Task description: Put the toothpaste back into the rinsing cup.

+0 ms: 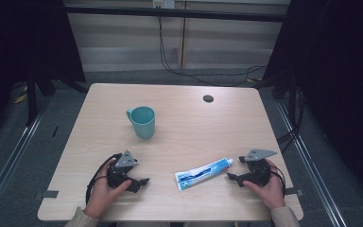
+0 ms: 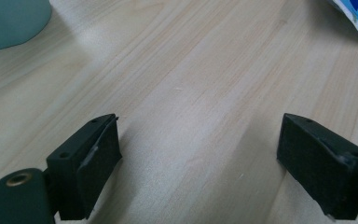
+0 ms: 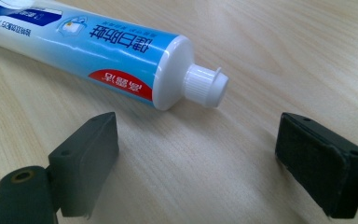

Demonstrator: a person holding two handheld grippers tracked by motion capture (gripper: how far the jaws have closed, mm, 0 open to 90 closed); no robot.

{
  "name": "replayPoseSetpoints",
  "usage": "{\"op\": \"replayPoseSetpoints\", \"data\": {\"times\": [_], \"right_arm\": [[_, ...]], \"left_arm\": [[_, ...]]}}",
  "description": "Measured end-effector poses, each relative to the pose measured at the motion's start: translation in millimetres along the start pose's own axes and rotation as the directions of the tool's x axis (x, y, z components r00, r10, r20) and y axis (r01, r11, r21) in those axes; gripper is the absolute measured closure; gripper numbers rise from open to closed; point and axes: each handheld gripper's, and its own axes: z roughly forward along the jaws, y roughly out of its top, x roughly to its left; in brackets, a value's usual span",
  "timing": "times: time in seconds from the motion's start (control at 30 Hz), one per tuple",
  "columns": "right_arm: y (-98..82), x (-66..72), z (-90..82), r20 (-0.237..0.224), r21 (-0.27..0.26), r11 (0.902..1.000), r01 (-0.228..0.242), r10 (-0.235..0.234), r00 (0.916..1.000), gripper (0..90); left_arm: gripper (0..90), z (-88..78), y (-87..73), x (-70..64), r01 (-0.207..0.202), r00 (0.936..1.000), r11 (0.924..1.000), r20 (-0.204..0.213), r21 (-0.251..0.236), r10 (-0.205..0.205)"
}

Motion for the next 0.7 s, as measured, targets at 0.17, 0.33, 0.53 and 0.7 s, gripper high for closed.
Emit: {"op": "replayPoseSetpoints", "data": {"times": [0.17,0.33,0.53,0.7], "right_arm": [[2.6,-0.4,-0.6,-0.008,0.021,0.9997,0.012,-0.012,0.9999,14.3],[14.0,2.2,-0.2,-0.037,0.098,0.9914,0.087,-0.084,0.9958,15.0],[36.5,7.1,-3.5,-0.076,0.194,0.958,0.211,-0.2,0.9768,15.6],[54.0,10.9,-1.7,-0.103,0.27,0.9066,0.324,-0.307,0.946,16.4]], "left_arm": [[12.6,-0.1,0.0,0.0,-0.001,1.0,1.0,-0.001,0.0,0.001],[12.6,0.0,0.0,0.1,0.0,1.0,1.0,0.0,0.0,0.0],[12.6,0.0,0.0,0.0,0.0,1.0,1.0,-0.001,0.0,0.0],[12.6,-0.2,0.1,0.0,-0.002,1.0,1.0,-0.002,0.003,0.002]]}}
